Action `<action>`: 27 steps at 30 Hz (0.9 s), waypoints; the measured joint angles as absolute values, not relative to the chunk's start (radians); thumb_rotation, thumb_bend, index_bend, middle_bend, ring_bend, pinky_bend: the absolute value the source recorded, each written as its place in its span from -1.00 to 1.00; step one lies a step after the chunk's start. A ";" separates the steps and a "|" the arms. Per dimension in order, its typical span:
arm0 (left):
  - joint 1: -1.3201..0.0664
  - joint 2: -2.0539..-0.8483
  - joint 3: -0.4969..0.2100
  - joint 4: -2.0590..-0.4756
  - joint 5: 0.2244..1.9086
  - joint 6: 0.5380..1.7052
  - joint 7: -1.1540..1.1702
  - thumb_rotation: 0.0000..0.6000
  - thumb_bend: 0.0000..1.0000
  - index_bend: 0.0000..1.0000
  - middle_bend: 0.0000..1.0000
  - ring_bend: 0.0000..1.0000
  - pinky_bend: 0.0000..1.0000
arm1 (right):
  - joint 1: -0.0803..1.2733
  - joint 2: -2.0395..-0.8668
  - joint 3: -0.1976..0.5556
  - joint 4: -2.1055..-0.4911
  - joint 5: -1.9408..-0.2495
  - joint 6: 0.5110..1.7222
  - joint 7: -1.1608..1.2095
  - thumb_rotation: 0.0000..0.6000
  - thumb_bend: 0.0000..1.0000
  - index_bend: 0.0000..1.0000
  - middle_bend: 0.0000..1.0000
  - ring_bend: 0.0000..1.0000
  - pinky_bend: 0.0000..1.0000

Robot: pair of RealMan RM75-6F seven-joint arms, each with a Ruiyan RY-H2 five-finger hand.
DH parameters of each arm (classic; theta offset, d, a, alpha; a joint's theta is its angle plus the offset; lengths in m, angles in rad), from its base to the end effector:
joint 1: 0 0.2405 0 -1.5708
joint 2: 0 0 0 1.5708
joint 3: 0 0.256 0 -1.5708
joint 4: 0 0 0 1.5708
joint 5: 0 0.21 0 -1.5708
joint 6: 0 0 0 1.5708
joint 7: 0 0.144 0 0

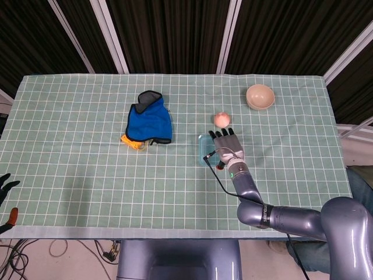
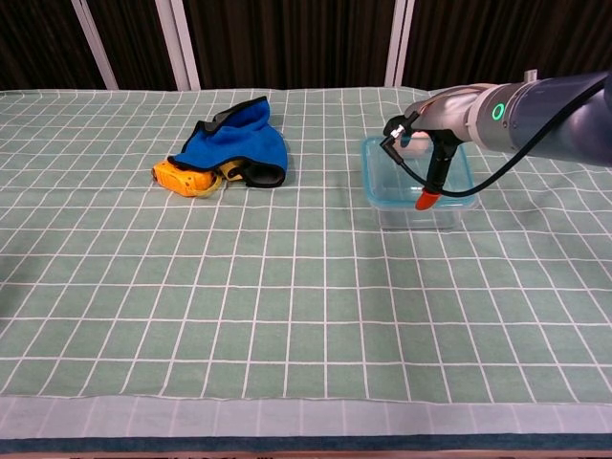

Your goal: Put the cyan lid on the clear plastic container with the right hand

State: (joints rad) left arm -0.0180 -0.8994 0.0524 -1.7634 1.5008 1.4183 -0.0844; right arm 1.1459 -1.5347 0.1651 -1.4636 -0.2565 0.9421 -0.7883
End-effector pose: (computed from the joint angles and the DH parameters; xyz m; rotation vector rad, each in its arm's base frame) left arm -0.3181 0.1355 0.1930 -1.4032 -1.0852 -0.7503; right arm -0.1000 -0.4038 -0.0172 1.7907 -1.0054 0.5140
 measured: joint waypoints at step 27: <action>-0.018 -0.899 0.053 -1.766 1.498 1.416 -0.081 1.00 0.04 -0.71 -1.00 -1.00 -1.00 | 1.146 -1.506 0.185 -1.498 -0.234 0.951 -0.790 1.00 -0.52 -0.91 -0.77 -1.00 -1.00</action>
State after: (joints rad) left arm -0.0181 -0.8985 0.0530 -1.7662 1.4983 1.4157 -0.0807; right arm 1.1455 -1.5058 0.1848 -1.4981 -0.2338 0.9510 -0.7904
